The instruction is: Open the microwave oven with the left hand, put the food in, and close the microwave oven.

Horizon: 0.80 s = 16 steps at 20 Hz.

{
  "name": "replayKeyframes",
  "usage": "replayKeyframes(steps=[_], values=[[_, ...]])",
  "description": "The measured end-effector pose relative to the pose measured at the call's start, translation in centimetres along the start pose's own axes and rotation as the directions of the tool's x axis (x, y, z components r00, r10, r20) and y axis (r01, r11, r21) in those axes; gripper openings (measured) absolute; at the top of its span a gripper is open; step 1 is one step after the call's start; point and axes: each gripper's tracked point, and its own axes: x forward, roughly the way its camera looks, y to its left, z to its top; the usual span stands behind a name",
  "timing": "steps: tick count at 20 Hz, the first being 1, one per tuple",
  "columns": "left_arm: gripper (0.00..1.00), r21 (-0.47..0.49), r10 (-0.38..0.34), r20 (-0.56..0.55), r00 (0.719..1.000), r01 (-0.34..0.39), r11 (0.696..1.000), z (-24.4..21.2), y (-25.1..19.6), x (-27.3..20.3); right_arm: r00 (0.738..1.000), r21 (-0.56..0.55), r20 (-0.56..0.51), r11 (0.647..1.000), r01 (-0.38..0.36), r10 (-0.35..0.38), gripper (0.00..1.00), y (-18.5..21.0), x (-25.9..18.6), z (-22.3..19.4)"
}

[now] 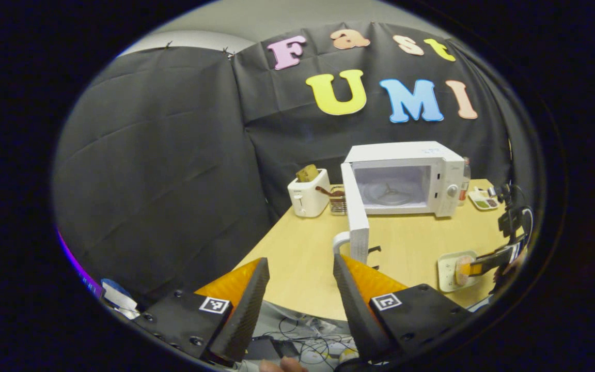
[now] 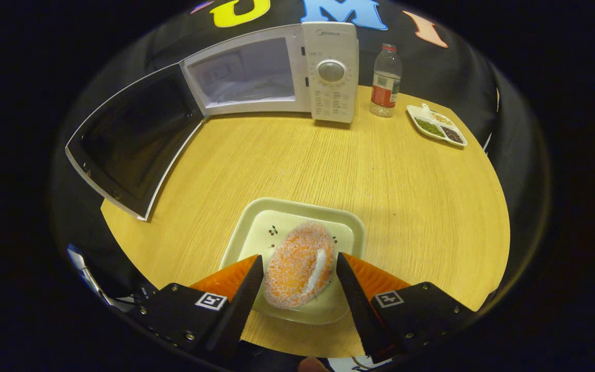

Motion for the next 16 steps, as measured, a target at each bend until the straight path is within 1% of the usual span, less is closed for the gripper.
replayKeyframes(steps=[1,2,4,5,6,7,8,9,10,11,12,13,14,16], values=[[0.92,-0.027,0.005,-0.001,1.000,-0.005,1.000,0.3,-0.2,-0.7,1.000,-0.013,-0.003,1.000,0.000,0.000,0.88,0.0,0.3,-0.3],[0.87,-0.049,0.009,0.000,1.000,-0.009,0.999,0.3,-0.4,-1.4,1.000,-0.016,-0.006,1.000,0.000,0.000,0.88,0.1,0.6,-0.5],[0.87,-0.077,0.016,0.006,1.000,-0.015,0.997,0.7,-0.2,-2.5,0.999,0.002,-0.027,1.000,0.020,-0.020,0.87,0.1,0.8,-1.0],[0.82,-0.085,0.015,0.013,1.000,-0.014,0.996,0.9,0.0,-2.9,0.999,0.005,-0.030,1.000,0.026,-0.026,0.88,0.3,1.1,-0.8],[0.87,-0.088,0.016,0.020,1.000,-0.014,0.996,1.0,0.5,-3.0,0.999,-0.003,-0.038,0.999,0.036,-0.037,0.80,0.3,1.1,-0.9],[0.87,-0.090,0.020,0.034,0.999,-0.017,0.996,1.1,1.1,-3.3,0.999,-0.008,-0.034,0.999,0.038,-0.039,0.80,0.5,1.2,-0.8],[0.87,-0.095,0.020,0.050,0.999,-0.015,0.995,1.2,1.9,-3.8,0.999,-0.009,-0.040,0.999,0.031,-0.032,0.73,0.7,0.9,-0.7],[0.82,-0.100,0.011,0.060,0.998,-0.005,0.995,1.2,2.6,-4.2,0.999,0.009,-0.035,0.999,0.034,-0.033,0.74,0.9,0.4,-0.5],[0.87,-0.103,0.001,0.071,0.997,0.007,0.995,1.2,3.2,-4.7,0.999,0.034,-0.023,0.999,0.024,-0.023,0.64,1.2,-0.1,0.2],[0.82,-0.107,-0.013,0.091,0.996,0.023,0.994,1.4,3.8,-5.1,1.000,0.057,-0.005,0.998,0.020,-0.020,0.64,1.6,-1.0,0.6],[0.92,-0.108,-0.033,0.116,0.993,0.046,0.993,1.7,4.2,-5.4,1.000,0.070,0.013,0.997,0.027,-0.028,0.64,1.7,-1.8,1.3],[0.92,-0.107,-0.055,0.140,0.989,0.071,0.992,1.9,4.6,-5.6,0.999,0.078,0.033,0.996,0.036,-0.039,0.64,2.0,-2.7,2.0],[0.87,-0.106,-0.074,0.160,0.984,0.092,0.990,2.0,4.9,-5.4,0.998,0.088,0.056,0.995,0.037,-0.042,0.64,2.4,-3.5,2.9],[0.84,-0.114,-0.127,0.196,0.972,0.152,0.982,2.2,5.2,-4.9,0.993,0.096,0.109,0.995,0.033,-0.044,0.64,3.4,-4.7,5.1]])
